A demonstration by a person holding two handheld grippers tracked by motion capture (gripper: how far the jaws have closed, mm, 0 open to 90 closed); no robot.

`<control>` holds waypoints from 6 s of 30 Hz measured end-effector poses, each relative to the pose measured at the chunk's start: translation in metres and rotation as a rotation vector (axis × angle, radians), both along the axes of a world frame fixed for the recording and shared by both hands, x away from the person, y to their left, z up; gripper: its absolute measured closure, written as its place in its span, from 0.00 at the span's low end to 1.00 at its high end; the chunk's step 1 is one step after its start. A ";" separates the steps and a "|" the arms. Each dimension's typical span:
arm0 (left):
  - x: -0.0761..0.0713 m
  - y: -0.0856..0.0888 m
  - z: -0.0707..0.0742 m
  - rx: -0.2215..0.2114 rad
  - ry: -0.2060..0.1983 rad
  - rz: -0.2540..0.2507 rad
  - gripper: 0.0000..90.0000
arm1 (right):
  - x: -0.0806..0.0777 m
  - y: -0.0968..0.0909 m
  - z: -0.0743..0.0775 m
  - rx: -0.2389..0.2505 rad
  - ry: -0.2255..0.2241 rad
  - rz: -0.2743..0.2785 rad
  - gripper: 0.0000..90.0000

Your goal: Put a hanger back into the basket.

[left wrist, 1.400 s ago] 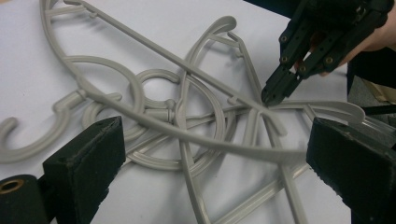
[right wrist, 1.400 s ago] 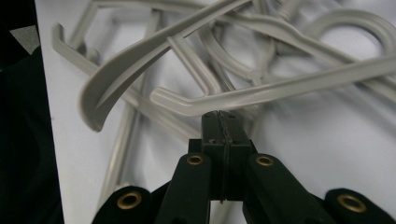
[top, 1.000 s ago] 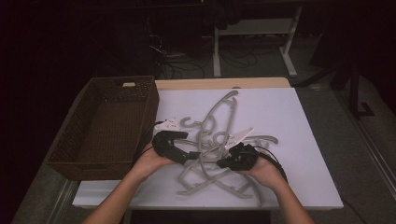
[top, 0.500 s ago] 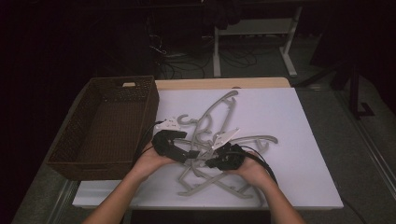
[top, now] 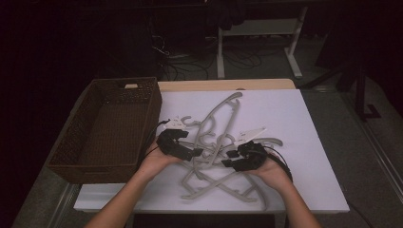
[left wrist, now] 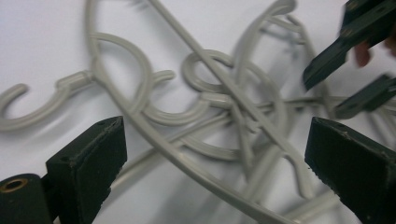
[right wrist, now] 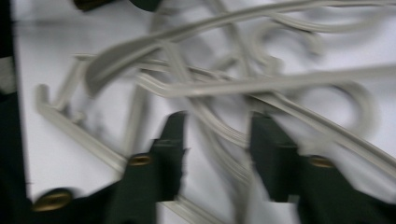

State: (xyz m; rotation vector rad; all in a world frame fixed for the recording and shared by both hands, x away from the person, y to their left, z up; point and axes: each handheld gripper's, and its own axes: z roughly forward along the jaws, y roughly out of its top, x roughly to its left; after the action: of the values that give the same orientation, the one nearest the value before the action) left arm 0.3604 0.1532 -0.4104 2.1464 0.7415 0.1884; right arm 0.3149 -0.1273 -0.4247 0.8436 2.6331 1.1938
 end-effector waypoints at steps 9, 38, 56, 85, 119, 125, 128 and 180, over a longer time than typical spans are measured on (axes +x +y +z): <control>0.023 -0.007 -0.006 0.046 0.013 0.074 0.10 | -0.003 -0.055 -0.003 -0.024 -0.019 -0.198 0.18; 0.049 -0.014 -0.027 0.205 0.045 0.124 0.52 | -0.012 -0.087 -0.006 0.000 -0.044 -0.310 0.13; 0.065 -0.011 -0.037 0.248 0.079 0.212 0.68 | -0.011 -0.086 -0.007 -0.004 -0.049 -0.302 0.13; 0.071 -0.007 -0.030 0.211 0.102 0.308 0.90 | -0.012 -0.085 -0.006 0.003 -0.049 -0.295 0.13; 0.051 0.037 0.130 0.099 0.026 0.223 0.91 | -0.013 -0.084 -0.004 0.021 -0.049 -0.285 0.13; 0.045 0.076 0.133 0.077 0.023 0.220 0.91 | -0.013 -0.082 -0.005 0.019 -0.044 -0.283 0.13; 0.042 0.097 0.133 0.091 0.020 0.244 0.91 | -0.013 -0.081 -0.005 0.015 -0.043 -0.282 0.13; 0.033 0.311 0.079 0.195 0.074 0.607 0.90 | -0.011 -0.077 -0.009 0.006 -0.020 -0.289 0.02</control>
State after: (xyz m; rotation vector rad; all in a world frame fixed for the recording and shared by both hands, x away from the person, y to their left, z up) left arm 0.3937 0.4646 -0.3316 2.0542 1.4564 0.5175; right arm 0.3038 -0.2048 -0.4341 1.1583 2.3869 1.1261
